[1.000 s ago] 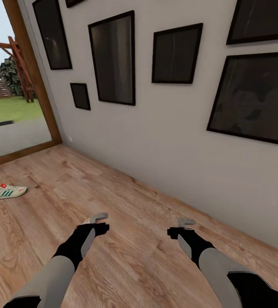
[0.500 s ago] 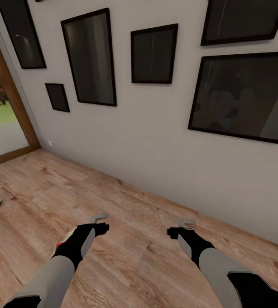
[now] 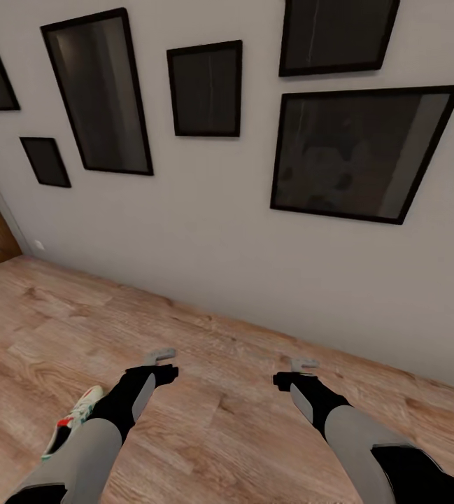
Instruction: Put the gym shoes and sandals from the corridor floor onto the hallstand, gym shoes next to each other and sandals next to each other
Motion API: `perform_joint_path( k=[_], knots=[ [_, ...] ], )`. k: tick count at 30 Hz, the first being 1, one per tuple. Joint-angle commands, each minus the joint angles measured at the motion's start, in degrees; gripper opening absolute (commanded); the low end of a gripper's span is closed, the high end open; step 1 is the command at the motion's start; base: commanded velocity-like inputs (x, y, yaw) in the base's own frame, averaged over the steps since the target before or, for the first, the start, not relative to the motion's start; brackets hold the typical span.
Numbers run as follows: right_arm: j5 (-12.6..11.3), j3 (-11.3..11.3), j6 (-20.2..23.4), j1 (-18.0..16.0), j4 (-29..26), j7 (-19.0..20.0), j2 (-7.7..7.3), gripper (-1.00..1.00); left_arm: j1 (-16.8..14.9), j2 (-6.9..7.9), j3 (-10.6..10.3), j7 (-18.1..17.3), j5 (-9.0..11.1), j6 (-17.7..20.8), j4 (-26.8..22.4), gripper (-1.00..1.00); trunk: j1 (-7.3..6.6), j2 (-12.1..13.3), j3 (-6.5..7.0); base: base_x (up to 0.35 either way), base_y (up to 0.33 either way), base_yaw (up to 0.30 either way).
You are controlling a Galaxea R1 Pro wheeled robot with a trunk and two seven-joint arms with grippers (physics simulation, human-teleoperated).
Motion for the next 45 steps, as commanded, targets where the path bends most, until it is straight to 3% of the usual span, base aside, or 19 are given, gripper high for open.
perform_joint_path(
  k=[1, 45],
  knots=[
    [0.01, 0.0, 0.01, 0.0, 0.0, 0.0, 0.0, 1.0, 0.0, 0.0, 0.0, 0.0, 0.01, 0.0, 0.0, 1.0, 0.0, 0.0, 0.0, 0.0, 0.0, -0.287],
    [-0.03, 0.0, 0.03, -0.02, 0.0, 0.0, 0.0, 1.0, 0.0, 0.0, -0.01, 0.01, 0.01, 0.0, 0.0, 1.0, 0.0, 0.0, -0.41, 0.0, 0.0, -0.294]
  ],
)
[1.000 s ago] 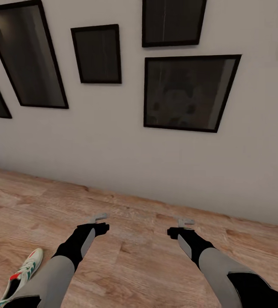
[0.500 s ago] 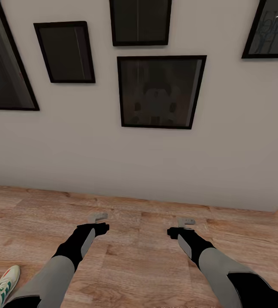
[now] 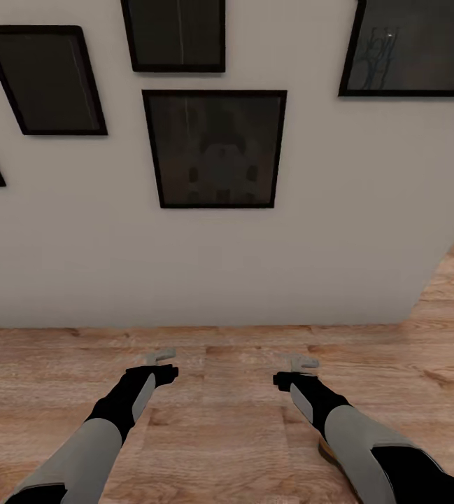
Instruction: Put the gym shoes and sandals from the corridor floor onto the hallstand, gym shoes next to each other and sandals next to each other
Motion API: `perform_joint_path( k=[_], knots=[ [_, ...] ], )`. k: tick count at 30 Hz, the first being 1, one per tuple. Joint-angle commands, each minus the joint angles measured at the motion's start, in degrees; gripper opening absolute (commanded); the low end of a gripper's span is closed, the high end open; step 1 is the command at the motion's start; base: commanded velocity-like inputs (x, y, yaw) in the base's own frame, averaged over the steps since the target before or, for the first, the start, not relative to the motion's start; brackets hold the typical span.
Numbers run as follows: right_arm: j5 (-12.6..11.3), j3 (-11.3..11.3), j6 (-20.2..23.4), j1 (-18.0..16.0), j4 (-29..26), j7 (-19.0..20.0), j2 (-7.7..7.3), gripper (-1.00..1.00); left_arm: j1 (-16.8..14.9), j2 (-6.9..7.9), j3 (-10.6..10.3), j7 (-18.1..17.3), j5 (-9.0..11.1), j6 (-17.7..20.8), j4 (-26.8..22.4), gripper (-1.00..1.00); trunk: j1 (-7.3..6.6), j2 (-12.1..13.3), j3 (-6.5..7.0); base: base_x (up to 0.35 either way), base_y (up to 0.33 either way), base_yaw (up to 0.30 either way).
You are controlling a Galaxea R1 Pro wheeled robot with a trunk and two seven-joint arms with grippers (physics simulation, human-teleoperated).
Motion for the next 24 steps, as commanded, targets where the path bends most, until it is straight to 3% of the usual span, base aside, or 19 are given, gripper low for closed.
perform_joint_path(
  k=[1, 24],
  knots=[
    [0.0, 0.0, 0.0, 0.01, 0.0, 0.0, 0.0, 1.0, 0.0, 0.0, 0.0, 0.0, 0.01, 0.0, 0.0, 1.0, 0.0, 0.0, 0.0, 0.0, 0.0, -0.3],
    [-0.01, 0.0, 0.0, 0.03, 0.0, 0.0, 0.0, 1.0, 0.0, 0.0, 0.01, 0.0, 0.01, 0.0, 0.0, 1.0, 0.0, 0.0, 0.28, 0.0, 0.0, -0.3]
  ],
)
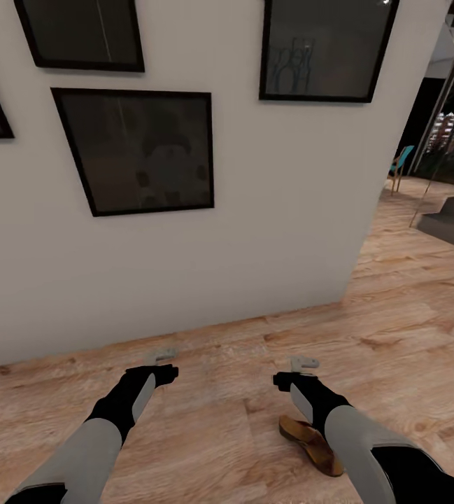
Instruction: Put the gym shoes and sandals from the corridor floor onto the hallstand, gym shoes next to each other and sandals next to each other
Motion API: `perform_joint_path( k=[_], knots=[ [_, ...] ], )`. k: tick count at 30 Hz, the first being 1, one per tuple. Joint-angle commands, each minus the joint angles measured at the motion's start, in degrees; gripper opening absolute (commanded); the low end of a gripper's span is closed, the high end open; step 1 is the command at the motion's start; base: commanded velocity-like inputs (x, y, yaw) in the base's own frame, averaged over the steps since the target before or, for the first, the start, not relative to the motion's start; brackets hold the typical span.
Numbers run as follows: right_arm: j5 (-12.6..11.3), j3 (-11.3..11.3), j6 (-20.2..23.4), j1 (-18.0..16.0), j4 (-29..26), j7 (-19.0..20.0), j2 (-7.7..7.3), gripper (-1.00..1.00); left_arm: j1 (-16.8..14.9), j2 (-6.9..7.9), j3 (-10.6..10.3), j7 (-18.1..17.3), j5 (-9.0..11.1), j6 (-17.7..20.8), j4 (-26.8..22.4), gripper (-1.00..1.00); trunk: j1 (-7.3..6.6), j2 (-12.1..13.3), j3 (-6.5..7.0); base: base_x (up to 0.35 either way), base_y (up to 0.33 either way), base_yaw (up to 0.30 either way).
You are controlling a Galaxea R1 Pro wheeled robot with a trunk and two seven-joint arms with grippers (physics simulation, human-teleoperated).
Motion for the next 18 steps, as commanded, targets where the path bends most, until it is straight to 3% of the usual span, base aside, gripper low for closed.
perform_joint_path(
  k=[1, 18],
  knots=[
    [0.0, 0.0, 0.0, 0.0, 0.0, 0.0, 0.0, 1.0, 0.0, 0.0, 0.0, 0.0, 0.01, 0.0, 0.0, 1.0, 0.0, 0.0, 0.03, 0.0, 0.0, -0.3],
    [0.0, 0.0, 0.0, -0.02, 0.0, 0.08, 0.0, 1.0, 0.0, 0.0, 0.0, 0.0, 0.01, 0.0, 0.0, 1.0, 0.0, 0.0, 0.59, 0.0, 0.0, -0.3]
  ],
)
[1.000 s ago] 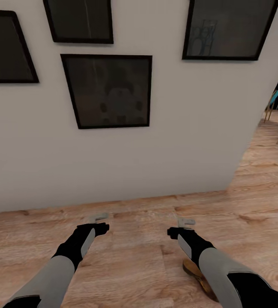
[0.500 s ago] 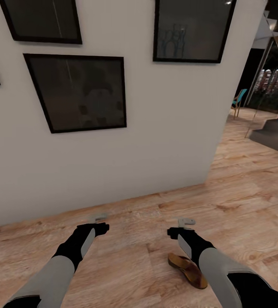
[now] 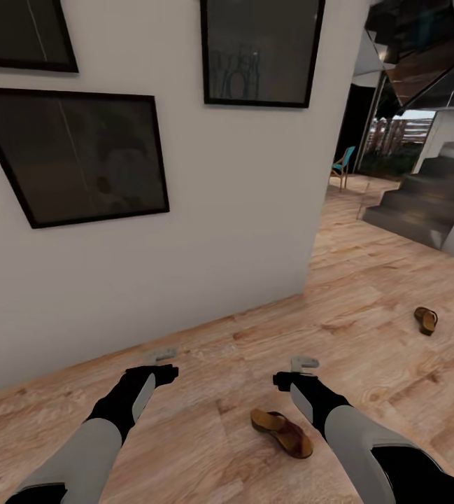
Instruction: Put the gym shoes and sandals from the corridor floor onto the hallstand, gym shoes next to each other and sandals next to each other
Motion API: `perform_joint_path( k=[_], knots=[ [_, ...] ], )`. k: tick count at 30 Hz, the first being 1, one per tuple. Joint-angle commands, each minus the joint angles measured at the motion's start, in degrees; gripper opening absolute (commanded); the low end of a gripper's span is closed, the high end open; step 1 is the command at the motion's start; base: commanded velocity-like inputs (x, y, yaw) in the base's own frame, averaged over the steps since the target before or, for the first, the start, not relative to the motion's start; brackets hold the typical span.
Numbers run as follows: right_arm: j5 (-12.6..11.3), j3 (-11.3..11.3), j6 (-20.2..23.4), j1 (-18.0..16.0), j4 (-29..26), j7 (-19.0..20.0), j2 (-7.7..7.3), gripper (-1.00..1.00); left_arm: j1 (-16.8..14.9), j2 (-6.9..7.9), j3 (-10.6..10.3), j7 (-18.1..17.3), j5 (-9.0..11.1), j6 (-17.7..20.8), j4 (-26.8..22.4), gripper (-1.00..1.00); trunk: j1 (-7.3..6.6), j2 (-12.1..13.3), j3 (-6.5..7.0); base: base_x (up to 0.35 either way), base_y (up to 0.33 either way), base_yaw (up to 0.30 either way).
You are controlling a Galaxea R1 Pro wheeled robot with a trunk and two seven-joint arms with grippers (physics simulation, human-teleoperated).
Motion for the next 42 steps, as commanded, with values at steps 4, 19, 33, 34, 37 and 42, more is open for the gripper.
perform_joint_path(
  k=[4, 19, 33, 34, 37, 42],
  knots=[
    [0.0, 0.01, 0.0, -0.02, 0.0, 0.0, 0.0, 1.0, 0.0, 0.0, 0.0, 0.0, 0.01, 0.0, 0.0, 1.0, 0.0, 0.0, 0.15, 0.0, 0.0, -0.3],
    [0.0, 0.0, 0.0, 0.01, 0.0, 0.01, 0.06, 1.0, 0.0, 0.0, 0.0, 0.0, 0.01, 0.0, 0.0, 1.0, 0.0, 0.0, 0.75, 0.0, 0.0, -0.3],
    [0.0, 0.05, 0.06, 0.01, 0.0, 0.01, 0.09, 1.0, 0.0, 0.0, 0.0, 0.0, 0.01, 0.0, 0.04, 1.0, 0.0, 0.0, 1.3, 0.0, 0.0, -0.3],
    [0.0, 0.06, 0.09, 0.01, 0.0, 0.01, 0.09, 1.0, 0.0, 0.0, 0.0, 0.0, 0.01, 0.0, 0.05, 1.0, 0.0, 0.0, 1.32, 0.0, 0.0, -0.3],
    [0.0, 0.03, 0.14, 0.0, 0.0, 0.01, 0.09, 1.0, 0.0, 0.0, 0.0, 0.0, 0.01, 0.0, 0.07, 1.0, 0.0, 0.0, 1.38, 0.0, 0.0, -0.3],
    [0.0, 0.01, 0.16, -0.01, 0.0, 0.01, 0.08, 1.0, 0.0, 0.0, 0.0, -0.01, 0.01, 0.0, 0.08, 1.0, 0.0, 0.0, 1.41, 0.0, 0.0, -0.3]
  ],
)
